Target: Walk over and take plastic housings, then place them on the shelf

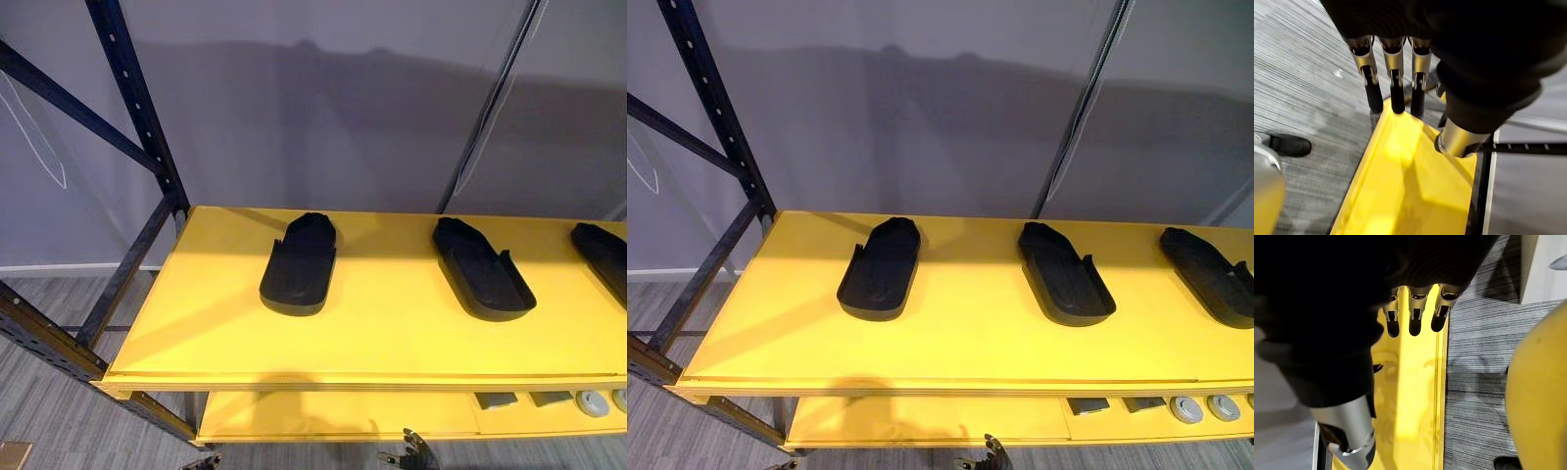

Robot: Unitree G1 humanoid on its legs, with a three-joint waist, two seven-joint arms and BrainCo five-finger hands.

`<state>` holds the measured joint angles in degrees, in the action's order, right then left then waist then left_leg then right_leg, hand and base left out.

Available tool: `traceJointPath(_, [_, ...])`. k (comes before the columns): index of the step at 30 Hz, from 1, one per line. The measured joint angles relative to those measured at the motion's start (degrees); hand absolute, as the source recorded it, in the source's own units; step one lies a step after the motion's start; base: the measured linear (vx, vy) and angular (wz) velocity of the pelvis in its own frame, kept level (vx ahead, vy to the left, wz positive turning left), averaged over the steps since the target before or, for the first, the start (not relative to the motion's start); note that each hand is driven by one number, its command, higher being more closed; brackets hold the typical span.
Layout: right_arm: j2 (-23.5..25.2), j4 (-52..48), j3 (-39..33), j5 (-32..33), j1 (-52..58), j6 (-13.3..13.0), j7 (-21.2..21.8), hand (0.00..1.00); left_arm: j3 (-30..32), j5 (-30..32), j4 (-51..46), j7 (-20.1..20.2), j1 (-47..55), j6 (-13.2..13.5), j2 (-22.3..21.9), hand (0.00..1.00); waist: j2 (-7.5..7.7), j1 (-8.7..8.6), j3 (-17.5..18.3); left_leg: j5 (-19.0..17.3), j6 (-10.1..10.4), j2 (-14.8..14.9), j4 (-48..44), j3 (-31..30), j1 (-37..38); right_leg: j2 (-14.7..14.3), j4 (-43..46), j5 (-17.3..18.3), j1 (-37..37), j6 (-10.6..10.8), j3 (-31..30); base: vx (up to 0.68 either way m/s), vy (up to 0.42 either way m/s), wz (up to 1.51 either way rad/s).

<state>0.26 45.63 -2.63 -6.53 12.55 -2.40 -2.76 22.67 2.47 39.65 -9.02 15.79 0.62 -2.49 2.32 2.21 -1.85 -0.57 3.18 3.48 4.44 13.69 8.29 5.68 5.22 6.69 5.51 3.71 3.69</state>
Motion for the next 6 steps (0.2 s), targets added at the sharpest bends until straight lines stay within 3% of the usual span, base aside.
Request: traceJointPath(6, [-0.38,1.11,-1.88,0.47,-1.22,0.0,-0.59,0.0,-1.83,-0.06,2.14,0.62,-0.43,0.47,0.11,0.0,-1.01,-0.07,-0.79,0.01,0.0,-0.03,0.48,0.34,0.73,-0.08,-0.25,0.02,0.01,0.03,-0.32,-0.03,-0.007,-0.02])
